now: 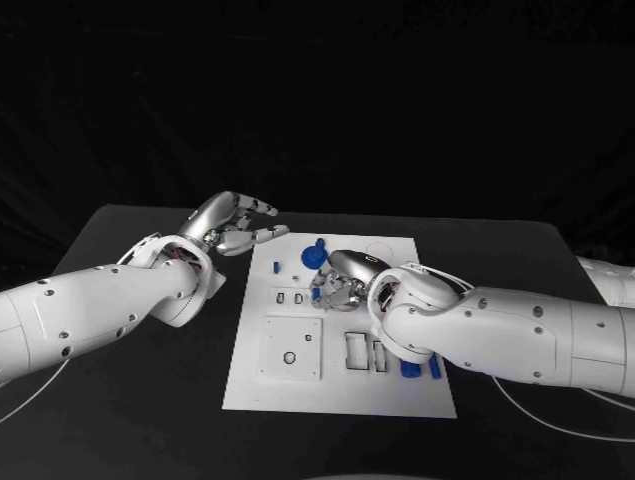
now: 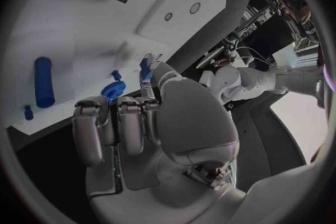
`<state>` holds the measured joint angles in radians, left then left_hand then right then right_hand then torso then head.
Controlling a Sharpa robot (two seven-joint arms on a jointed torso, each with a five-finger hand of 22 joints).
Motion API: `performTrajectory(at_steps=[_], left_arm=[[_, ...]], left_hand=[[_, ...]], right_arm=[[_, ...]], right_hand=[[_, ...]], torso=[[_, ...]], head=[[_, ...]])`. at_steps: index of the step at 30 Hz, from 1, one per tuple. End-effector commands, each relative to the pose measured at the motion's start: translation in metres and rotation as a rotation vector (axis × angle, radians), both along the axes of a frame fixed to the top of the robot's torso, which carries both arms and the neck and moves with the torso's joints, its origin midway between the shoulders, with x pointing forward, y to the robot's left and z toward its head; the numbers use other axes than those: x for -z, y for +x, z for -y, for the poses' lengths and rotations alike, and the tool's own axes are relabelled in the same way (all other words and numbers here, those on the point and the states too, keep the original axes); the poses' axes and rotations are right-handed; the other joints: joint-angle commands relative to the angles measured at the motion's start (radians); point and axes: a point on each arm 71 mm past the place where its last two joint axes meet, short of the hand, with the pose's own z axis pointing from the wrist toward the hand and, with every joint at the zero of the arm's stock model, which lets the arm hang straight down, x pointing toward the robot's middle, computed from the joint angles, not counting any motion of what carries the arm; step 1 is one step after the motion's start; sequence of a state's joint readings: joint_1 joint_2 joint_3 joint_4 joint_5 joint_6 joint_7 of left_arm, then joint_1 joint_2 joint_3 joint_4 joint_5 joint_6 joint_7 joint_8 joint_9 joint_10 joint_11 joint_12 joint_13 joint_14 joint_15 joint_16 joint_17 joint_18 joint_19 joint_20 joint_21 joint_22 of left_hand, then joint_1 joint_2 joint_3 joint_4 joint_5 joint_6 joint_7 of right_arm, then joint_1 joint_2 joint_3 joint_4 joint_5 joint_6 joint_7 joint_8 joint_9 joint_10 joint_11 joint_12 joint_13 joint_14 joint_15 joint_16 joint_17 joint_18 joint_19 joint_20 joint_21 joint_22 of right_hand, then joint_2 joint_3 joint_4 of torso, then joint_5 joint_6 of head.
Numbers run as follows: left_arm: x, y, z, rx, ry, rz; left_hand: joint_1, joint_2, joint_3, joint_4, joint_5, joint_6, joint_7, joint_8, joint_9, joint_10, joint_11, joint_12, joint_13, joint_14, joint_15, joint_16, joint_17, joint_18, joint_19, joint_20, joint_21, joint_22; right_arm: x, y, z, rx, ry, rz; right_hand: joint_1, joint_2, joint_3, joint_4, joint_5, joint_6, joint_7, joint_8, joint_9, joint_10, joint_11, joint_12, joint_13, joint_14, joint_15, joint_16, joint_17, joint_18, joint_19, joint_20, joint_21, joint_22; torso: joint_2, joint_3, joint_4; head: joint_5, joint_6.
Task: Assemble the parts on the task board
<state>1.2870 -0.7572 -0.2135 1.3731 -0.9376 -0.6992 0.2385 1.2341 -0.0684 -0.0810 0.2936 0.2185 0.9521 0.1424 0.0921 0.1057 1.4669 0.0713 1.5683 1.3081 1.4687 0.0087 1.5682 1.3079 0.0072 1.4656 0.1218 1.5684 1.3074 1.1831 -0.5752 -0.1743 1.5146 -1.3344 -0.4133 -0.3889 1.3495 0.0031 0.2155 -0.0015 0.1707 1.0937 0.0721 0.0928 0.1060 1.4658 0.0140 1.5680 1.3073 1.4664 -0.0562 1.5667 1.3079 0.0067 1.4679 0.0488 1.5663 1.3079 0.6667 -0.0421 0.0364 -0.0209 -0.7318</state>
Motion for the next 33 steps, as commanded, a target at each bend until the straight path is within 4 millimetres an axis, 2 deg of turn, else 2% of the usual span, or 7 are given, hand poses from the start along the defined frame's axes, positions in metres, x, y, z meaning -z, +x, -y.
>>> performTrajectory(at_steps=[1, 11, 33], left_arm=[[-0.0003, -0.0006, 0.0025, 0.013, 0.001, -0.002], [-0.0004, -0.0007, 0.0019, 0.011, 0.001, -0.002], [-0.0005, -0.001, 0.0014, 0.011, 0.001, -0.002]], left_hand=[[0.003, 0.011, 0.007, 0.0, -0.003, 0.005, -0.001, -0.006, -0.002, 0.104, 0.005, 0.002, 0.263, 0.102, 0.004, 0.003, 0.263, -0.007, 0.105, 0.006, 0.002, 0.263], [0.004, 0.012, 0.007, 0.0, -0.003, 0.005, -0.001, -0.007, -0.002, 0.104, 0.005, 0.002, 0.263, 0.102, 0.004, 0.003, 0.263, -0.007, 0.105, 0.006, 0.002, 0.263], [0.006, 0.013, 0.008, 0.0, -0.003, 0.005, 0.0, -0.007, -0.002, 0.104, 0.005, 0.002, 0.263, 0.102, 0.004, 0.003, 0.263, -0.007, 0.105, 0.006, 0.002, 0.263]], right_arm=[[0.0035, 0.0004, -0.0002, 0.019, -0.036, 0.02], [0.0076, 0.0016, -0.004, 0.022, -0.045, 0.031], [0.0092, 0.0032, -0.0089, 0.012, -0.029, 0.044]], right_hand=[[-0.006, -0.007, -0.006, 0.0, -0.004, 0.014, 0.012, 0.0, -0.001, 0.105, 0.007, 0.003, 0.263, 0.104, 0.007, 0.004, 0.263, -0.007, 0.103, 0.008, 0.004, 0.263], [-0.009, -0.01, -0.009, 0.0, -0.007, 0.012, 0.015, -0.004, -0.003, 0.105, 0.01, 0.003, 0.263, 0.104, 0.01, 0.004, 0.263, -0.007, 0.103, 0.01, 0.004, 0.263], [-0.01, -0.011, -0.01, -0.001, -0.009, 0.009, 0.017, -0.009, -0.006, 0.105, 0.013, 0.003, 0.263, 0.104, 0.012, 0.004, 0.263, -0.007, 0.103, 0.013, 0.004, 0.263]], torso=[[0.001, 0.0008, 0.0], [-0.001, 0.0008, -0.0005], [-0.002, -0.0002, 0.0002]], head=[[0.0, -0.002], [-0.002, -0.008], [-0.008, -0.01]])
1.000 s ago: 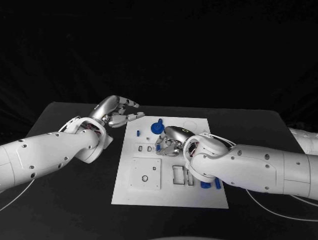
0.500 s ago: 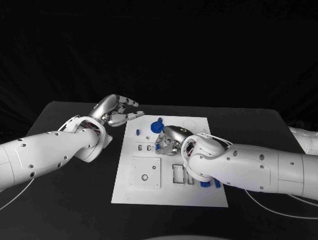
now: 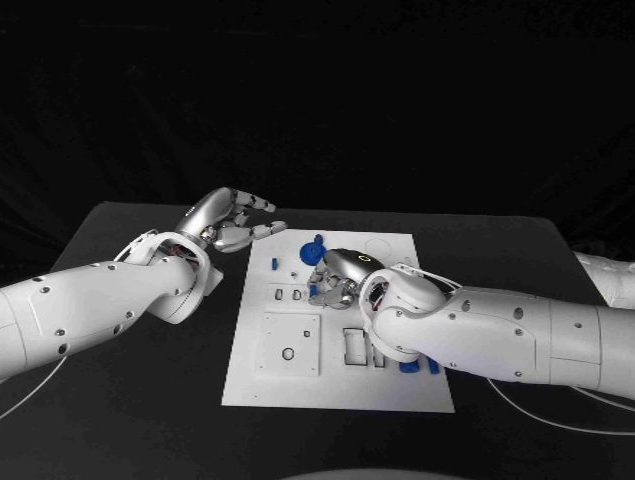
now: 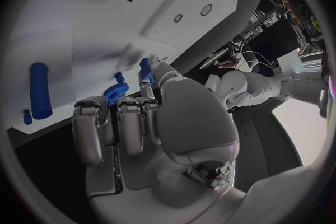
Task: Assemble the parts on the task board
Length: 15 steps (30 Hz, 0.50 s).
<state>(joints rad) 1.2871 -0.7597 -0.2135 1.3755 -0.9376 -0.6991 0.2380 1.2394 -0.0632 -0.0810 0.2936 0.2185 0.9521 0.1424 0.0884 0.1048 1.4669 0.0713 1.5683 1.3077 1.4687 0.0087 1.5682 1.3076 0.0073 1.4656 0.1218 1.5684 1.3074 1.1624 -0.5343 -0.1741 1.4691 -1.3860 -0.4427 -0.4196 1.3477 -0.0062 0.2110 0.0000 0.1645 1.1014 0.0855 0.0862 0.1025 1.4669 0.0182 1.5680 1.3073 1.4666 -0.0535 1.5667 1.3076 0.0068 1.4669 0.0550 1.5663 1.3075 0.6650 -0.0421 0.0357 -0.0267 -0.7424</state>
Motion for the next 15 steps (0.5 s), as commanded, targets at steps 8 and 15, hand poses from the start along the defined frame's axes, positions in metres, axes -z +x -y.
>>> performTrajectory(at_steps=[8, 15], left_arm=[[-0.0005, -0.0007, 0.002, 0.012, 0.001, -0.001], [-0.0005, -0.0008, 0.0015, 0.011, 0.001, -0.001]], left_hand=[[0.001, 0.008, 0.008, 0.0, -0.003, 0.005, 0.0, -0.004, -0.001, 0.104, 0.005, 0.002, 0.263, 0.102, 0.004, 0.003, 0.263, -0.007, 0.105, 0.006, 0.002, 0.263], [0.001, 0.008, 0.008, 0.0, -0.003, 0.005, 0.0, -0.004, -0.001, 0.104, 0.005, 0.002, 0.263, 0.102, 0.004, 0.003, 0.263, -0.007, 0.105, 0.006, 0.002, 0.263]], right_arm=[[0.0021, 0.0005, -0.0025, -0.014, -0.019, -0.003], [0.003, -0.0006, -0.0039, -0.021, -0.026, -0.012]], right_hand=[[-0.008, -0.007, -0.007, -0.005, -0.005, -0.01, 0.006, -0.013, -0.008, 0.104, 0.011, 0.003, 0.263, 0.104, 0.013, 0.004, 0.263, -0.007, 0.104, 0.011, 0.004, 0.263], [-0.009, -0.013, -0.01, -0.008, -0.008, -0.025, 0.009, -0.023, -0.014, 0.104, 0.015, 0.003, 0.263, 0.104, 0.016, 0.004, 0.263, -0.007, 0.104, 0.014, 0.004, 0.263]], torso=[[0.0, 0.0004, 0.0008], [0.0, 0.0003, 0.0002]], head=[[-0.002, 0.002], [-0.003, 0.001]])
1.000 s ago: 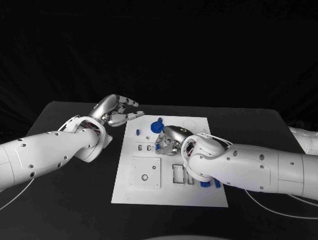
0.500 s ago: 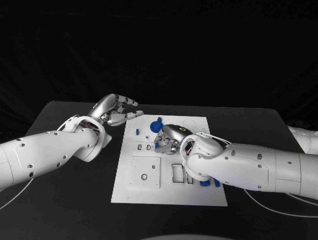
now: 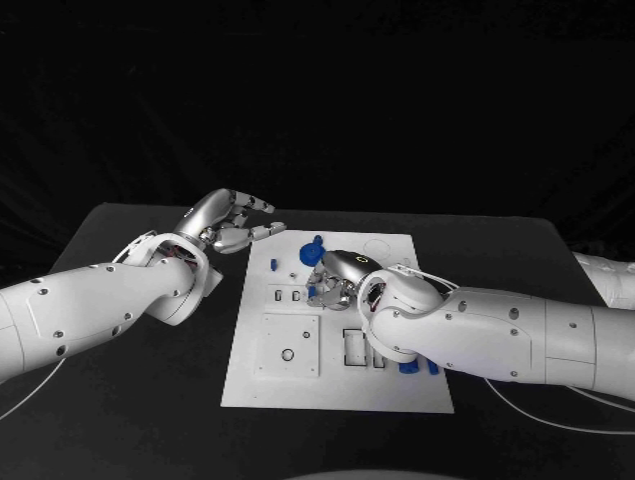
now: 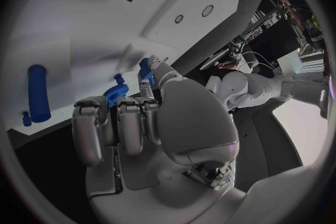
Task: Assemble the parts on the task board
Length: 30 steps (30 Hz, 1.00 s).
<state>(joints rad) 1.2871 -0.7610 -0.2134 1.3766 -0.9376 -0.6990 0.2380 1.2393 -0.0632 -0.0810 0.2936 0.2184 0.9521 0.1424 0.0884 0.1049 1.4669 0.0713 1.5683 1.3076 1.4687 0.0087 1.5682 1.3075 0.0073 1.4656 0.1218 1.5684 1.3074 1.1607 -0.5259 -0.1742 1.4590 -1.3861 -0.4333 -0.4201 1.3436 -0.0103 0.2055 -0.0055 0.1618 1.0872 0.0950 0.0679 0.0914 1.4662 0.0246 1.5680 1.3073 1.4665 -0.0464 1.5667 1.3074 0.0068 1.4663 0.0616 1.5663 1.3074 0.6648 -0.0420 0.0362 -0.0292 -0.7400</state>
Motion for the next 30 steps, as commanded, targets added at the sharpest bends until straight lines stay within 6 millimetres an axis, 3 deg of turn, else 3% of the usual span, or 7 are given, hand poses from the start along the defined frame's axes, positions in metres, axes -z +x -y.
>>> performTrajectory(at_steps=[1, 19, 30], left_arm=[[0.0, -0.001, 0.002, 0.012, 0.002, -0.001], [0.0, 0.0, 0.002, 0.012, 0.002, -0.002], [0.0, -0.001, 0.001, 0.015, 0.002, -0.002]], left_hand=[[0.001, 0.008, 0.008, 0.0, -0.003, 0.005, 0.0, -0.004, -0.001, 0.104, 0.005, 0.002, 0.263, 0.102, 0.004, 0.003, 0.263, -0.007, 0.105, 0.006, 0.002, 0.263], [0.003, 0.009, 0.009, 0.0, -0.002, 0.005, 0.0, -0.004, -0.001, 0.104, 0.005, 0.002, 0.263, 0.102, 0.004, 0.003, 0.263, -0.007, 0.105, 0.006, 0.002, 0.263], [0.005, 0.01, 0.009, 0.0, -0.002, 0.005, 0.0, -0.005, -0.001, 0.104, 0.005, 0.002, 0.263, 0.102, 0.004, 0.003, 0.263, -0.007, 0.105, 0.006, 0.002, 0.263]], right_arm=[[0.001, -0.002, -0.002, -0.02, -0.018, -0.007], [0.001, -0.004, -0.003, -0.027, -0.013, -0.006], [-0.01, -0.009, 0.005, -0.024, 0.078, 0.058]], right_hand=[[-0.006, -0.011, -0.006, -0.002, -0.005, -0.016, 0.001, -0.006, -0.005, 0.105, 0.009, 0.003, 0.264, 0.104, 0.009, 0.004, 0.263, -0.007, 0.104, 0.009, 0.004, 0.263], [-0.013, -0.044, -0.023, -0.013, -0.008, -0.144, 0.037, -0.007, -0.027, 0.105, 0.043, 0.003, 0.264, 0.104, 0.037, 0.004, 0.263, -0.007, 0.104, 0.035, 0.004, 0.263], [-0.032, -0.054, -0.04, -0.001, -0.018, -0.19, 0.046, -0.006, -0.025, 0.105, 0.051, 0.003, 0.264, 0.104, 0.044, 0.004, 0.263, -0.007, 0.104, 0.044, 0.004, 0.263]], torso=[[0.001, 0.0004, -0.0004], [0.001, 0.0007, -0.0002], [0.001, 0.0025, 0.0]], head=[[0.0, -0.001], [-0.001, -0.001], [0.008, 0.001]])
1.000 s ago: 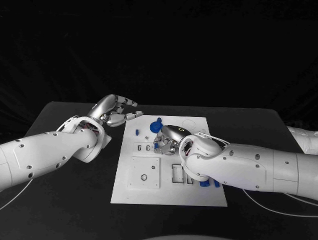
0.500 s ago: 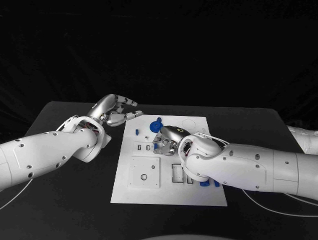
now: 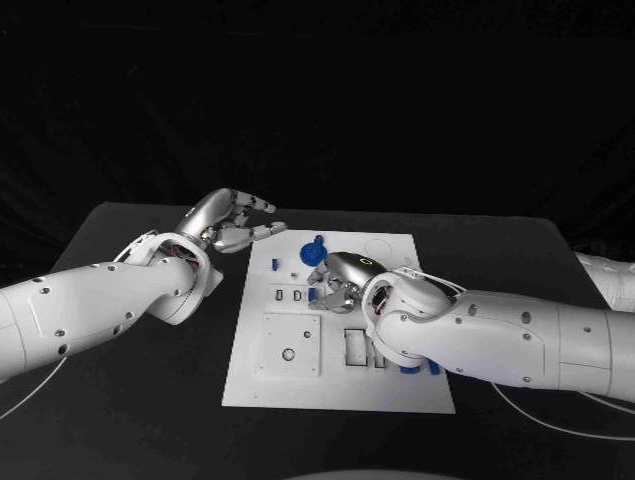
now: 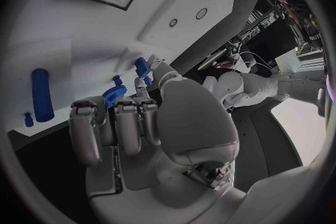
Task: Assemble the parts on the task board
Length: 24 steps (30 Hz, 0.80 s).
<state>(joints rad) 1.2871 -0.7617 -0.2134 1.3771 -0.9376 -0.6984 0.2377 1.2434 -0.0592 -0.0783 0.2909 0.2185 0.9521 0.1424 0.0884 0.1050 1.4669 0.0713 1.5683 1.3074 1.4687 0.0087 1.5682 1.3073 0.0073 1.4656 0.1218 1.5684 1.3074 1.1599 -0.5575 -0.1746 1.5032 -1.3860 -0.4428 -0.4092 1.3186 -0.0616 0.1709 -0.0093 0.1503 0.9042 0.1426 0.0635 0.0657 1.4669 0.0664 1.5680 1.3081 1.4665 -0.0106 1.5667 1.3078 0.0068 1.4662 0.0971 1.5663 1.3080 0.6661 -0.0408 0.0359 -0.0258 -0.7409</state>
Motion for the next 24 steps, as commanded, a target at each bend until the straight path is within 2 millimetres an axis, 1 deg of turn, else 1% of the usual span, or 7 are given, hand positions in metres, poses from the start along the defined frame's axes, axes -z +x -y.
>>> performTrajectory(at_steps=[1, 4, 8, 13, 16, 18, 24], left_arm=[[-0.001, -0.001, 0.001, 0.015, 0.002, -0.002], [-0.001, -0.002, -0.002, 0.012, 0.007, -0.005], [-0.004, -0.003, -0.006, 0.006, 0.014, -0.013], [-0.014, -0.002, -0.007, 0.016, 0.042, -0.045], [-0.023, 0.0, -0.004, 0.03, 0.076, -0.087], [-0.027, 0.001, -0.001, 0.034, 0.1, -0.122], [-0.028, -0.001, 0.005, 0.014, 0.19, -0.268]], left_hand=[[0.001, 0.006, 0.006, 0.002, -0.002, 0.005, 0.0, -0.005, -0.001, 0.104, 0.005, 0.002, 0.263, 0.102, 0.004, 0.003, 0.264, -0.007, 0.105, 0.006, 0.002, 0.263], [0.001, 0.002, 0.004, 0.003, -0.002, 0.003, 0.0, -0.007, -0.002, 0.104, 0.005, 0.002, 0.263, 0.102, 0.004, 0.003, 0.264, -0.007, 0.105, 0.006, 0.002, 0.263], [0.0, -0.004, 0.0, 0.003, -0.001, 0.002, 0.001, -0.008, -0.002, 0.104, 0.006, 0.002, 0.263, 0.102, 0.005, 0.003, 0.264, -0.007, 0.105, 0.007, 0.002, 0.263], [-0.004, -0.013, -0.005, 0.004, 0.0, 0.009, -0.002, 0.001, 0.002, 0.104, 0.004, 0.002, 0.263, 0.102, 0.005, 0.003, 0.264, -0.007, 0.105, 0.007, 0.002, 0.263], [-0.004, -0.028, -0.009, 0.005, 0.004, 0.022, -0.008, 0.025, 0.015, 0.104, -0.002, 0.002, 0.263, 0.102, 0.003, 0.003, 0.264, -0.007, 0.105, 0.006, 0.002, 0.263], [-0.005, -0.038, -0.011, 0.005, 0.007, 0.034, -0.015, 0.048, 0.03, 0.104, -0.008, 0.002, 0.263, 0.102, -0.002, 0.003, 0.264, -0.007, 0.105, 0.003, 0.002, 0.263], [-0.064, -0.089, -0.039, 0.008, 0.02, 0.1, -0.046, 0.132, 0.093, 0.104, -0.036, 0.002, 0.263, 0.102, -0.019, 0.003, 0.264, -0.007, 0.105, -0.009, 0.002, 0.263]], right_arm=[[-0.01, -0.002, 0.003, -0.009, 0.081, 0.066], [-0.022, -0.002, 0.012, -0.007, 0.148, 0.096], [-0.043, 0.001, 0.029, -0.004, 0.227, 0.118], [-0.067, 0.005, 0.063, 0.042, 0.329, 0.059], [-0.074, 0.008, 0.087, 0.082, 0.385, -0.01], [-0.075, 0.009, 0.103, 0.121, 0.415, -0.057], [-0.071, 0.01, 0.134, 0.202, 0.441, -0.14]], right_hand=[[-0.013, -0.003, -0.009, 0.007, -0.008, -0.01, 0.001, -0.001, 0.001, 0.104, 0.01, 0.003, 0.263, 0.104, 0.009, 0.004, 0.263, -0.007, 0.105, 0.009, 0.004, 0.263], [-0.038, 0.002, -0.019, 0.029, -0.005, -0.007, 0.007, 0.003, 0.004, 0.104, 0.015, 0.003, 0.263, 0.104, 0.011, 0.004, 0.263, -0.007, 0.105, 0.012, 0.004, 0.263], [-0.073, 0.025, -0.026, 0.062, 0.01, 0.013, 0.01, 0.011, 0.009, 0.104, 0.019, 0.003, 0.263, 0.104, 0.015, 0.004, 0.263, -0.007, 0.105, 0.016, 0.004, 0.263], [-0.135, 0.087, -0.029, 0.125, 0.049, 0.018, 0.027, 0.007, 0.011, 0.104, 0.03, 0.003, 0.263, 0.104, 0.039, 0.004, 0.263, -0.007, 0.105, 0.032, 0.004, 0.263], [-0.152, 0.123, -0.027, 0.157, 0.076, -0.012, 0.04, 0.0, 0.007, 0.104, 0.043, 0.003, 0.263, 0.104, 0.056, 0.004, 0.263, -0.007, 0.105, 0.048, 0.004, 0.263], [-0.163, 0.135, -0.031, 0.174, 0.086, -0.012, 0.047, 0.006, 0.009, 0.104, 0.05, 0.003, 0.263, 0.104, 0.062, 0.004, 0.263, -0.007, 0.105, 0.054, 0.004, 0.263], [-0.164, 0.148, -0.036, 0.193, 0.117, -0.002, 0.054, 0.017, 0.015, 0.104, 0.058, 0.003, 0.263, 0.104, 0.071, 0.004, 0.263, -0.007, 0.105, 0.066, 0.004, 0.263]], torso=[[0.0, 0.0011, 0.0004], [-0.002, 0.0007, -0.0001], [-0.003, 0.0028, -0.0013], [-0.006, 0.0058, -0.0039], [-0.011, 0.0075, -0.0057], [-0.014, 0.0085, -0.0073], [-0.02, 0.0143, -0.0146]], head=[[0.007, 0.002], [0.009, 0.001], [0.013, 0.0], [0.017, 0.003], [0.021, 0.005], [0.025, 0.006], [0.036, 0.006]])
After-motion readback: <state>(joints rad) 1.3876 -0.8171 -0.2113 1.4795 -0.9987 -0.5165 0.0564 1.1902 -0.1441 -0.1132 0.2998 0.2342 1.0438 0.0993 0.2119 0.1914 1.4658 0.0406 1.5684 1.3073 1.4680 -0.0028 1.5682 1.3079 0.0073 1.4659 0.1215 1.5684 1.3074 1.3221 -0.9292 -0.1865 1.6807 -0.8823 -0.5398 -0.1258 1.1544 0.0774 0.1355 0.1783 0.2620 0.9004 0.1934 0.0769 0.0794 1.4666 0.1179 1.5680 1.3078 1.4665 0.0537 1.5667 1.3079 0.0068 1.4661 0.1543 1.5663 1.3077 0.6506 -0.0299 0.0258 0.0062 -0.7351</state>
